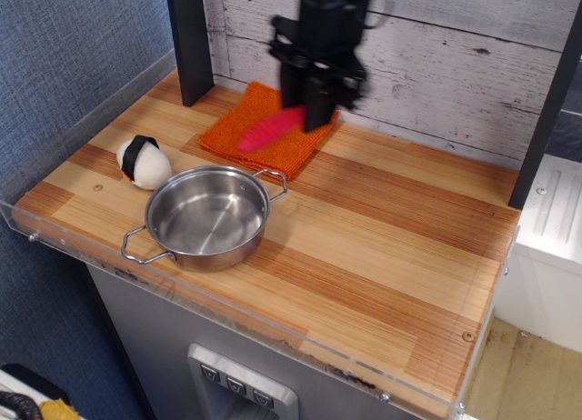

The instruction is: Put the red spoon on top of the orange cloth

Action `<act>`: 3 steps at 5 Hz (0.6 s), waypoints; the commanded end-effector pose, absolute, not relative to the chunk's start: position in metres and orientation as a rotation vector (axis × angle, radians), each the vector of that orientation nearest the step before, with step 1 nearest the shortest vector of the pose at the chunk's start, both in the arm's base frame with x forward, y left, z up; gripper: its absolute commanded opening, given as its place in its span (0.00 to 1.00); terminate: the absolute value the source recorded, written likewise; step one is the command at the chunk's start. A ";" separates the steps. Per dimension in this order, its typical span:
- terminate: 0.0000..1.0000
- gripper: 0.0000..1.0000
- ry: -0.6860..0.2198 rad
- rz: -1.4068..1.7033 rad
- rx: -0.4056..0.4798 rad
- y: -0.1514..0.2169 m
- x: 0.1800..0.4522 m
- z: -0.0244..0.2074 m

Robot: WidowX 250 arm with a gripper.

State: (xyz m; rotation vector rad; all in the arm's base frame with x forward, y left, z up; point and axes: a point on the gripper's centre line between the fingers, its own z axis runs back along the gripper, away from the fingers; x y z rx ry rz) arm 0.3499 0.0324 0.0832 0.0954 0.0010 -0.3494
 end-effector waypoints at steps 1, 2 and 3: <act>0.00 0.00 0.022 -0.124 0.083 0.107 0.346 0.070; 0.00 0.00 0.032 -0.056 0.086 0.125 0.342 0.066; 0.00 0.00 0.034 0.000 0.107 0.136 0.343 0.058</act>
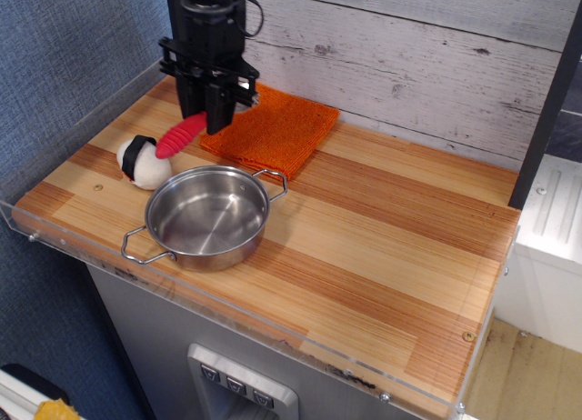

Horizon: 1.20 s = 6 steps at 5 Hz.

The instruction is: Put the red spoon on top of the orange cloth

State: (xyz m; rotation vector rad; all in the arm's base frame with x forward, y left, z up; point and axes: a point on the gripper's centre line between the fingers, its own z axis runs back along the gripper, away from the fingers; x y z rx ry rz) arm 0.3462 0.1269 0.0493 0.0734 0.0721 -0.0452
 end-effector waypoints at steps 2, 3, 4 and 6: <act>0.00 0.00 -0.030 -0.001 0.078 0.127 0.366 0.062; 0.00 0.00 -0.038 -0.018 0.077 0.123 0.374 0.061; 0.00 0.00 -0.049 -0.054 0.058 0.113 0.384 0.056; 0.00 0.00 -0.041 -0.142 0.069 0.087 0.399 0.048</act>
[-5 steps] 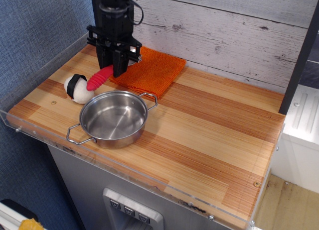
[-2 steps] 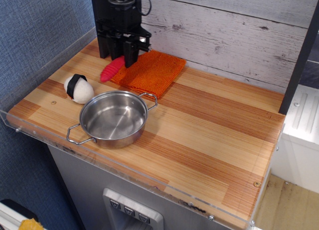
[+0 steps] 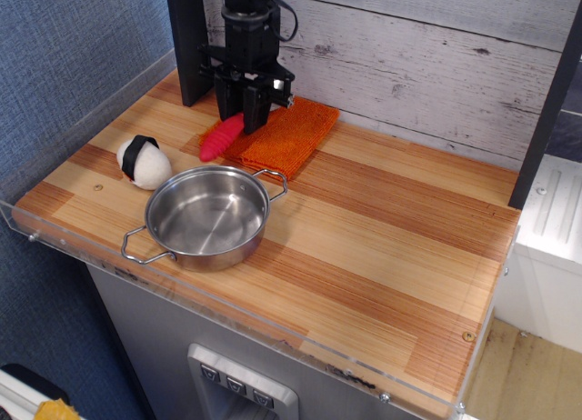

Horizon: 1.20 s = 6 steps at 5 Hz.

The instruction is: Put the red spoon on top of the orange cloth

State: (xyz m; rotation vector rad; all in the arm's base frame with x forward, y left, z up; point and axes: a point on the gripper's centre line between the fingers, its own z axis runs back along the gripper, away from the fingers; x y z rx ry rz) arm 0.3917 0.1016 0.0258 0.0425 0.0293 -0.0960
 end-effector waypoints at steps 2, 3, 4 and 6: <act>0.00 1.00 -0.032 -0.184 0.099 0.081 0.396 0.052; 0.00 1.00 -0.042 -0.174 0.109 0.083 0.389 0.067; 0.00 1.00 -0.127 -0.137 0.134 0.086 0.369 0.101; 0.00 1.00 -0.149 -0.095 0.099 0.051 0.322 0.124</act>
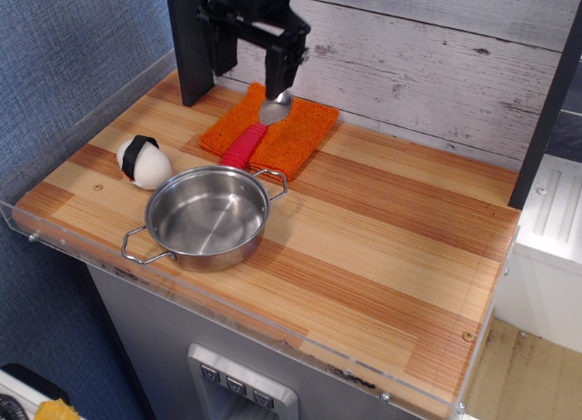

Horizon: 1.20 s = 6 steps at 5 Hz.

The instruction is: Put the red spoon on top of the orange cloth

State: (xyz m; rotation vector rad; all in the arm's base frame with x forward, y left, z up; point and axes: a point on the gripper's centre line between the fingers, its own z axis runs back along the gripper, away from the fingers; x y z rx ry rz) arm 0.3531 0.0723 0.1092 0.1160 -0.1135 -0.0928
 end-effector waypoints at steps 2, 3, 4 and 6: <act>0.00 1.00 -0.104 -0.152 0.057 0.027 0.301 0.100; 0.00 1.00 -0.103 -0.140 0.062 0.028 0.299 0.095; 0.00 1.00 -0.108 -0.132 0.055 0.028 0.298 0.092; 1.00 1.00 -0.108 -0.132 0.055 0.028 0.298 0.092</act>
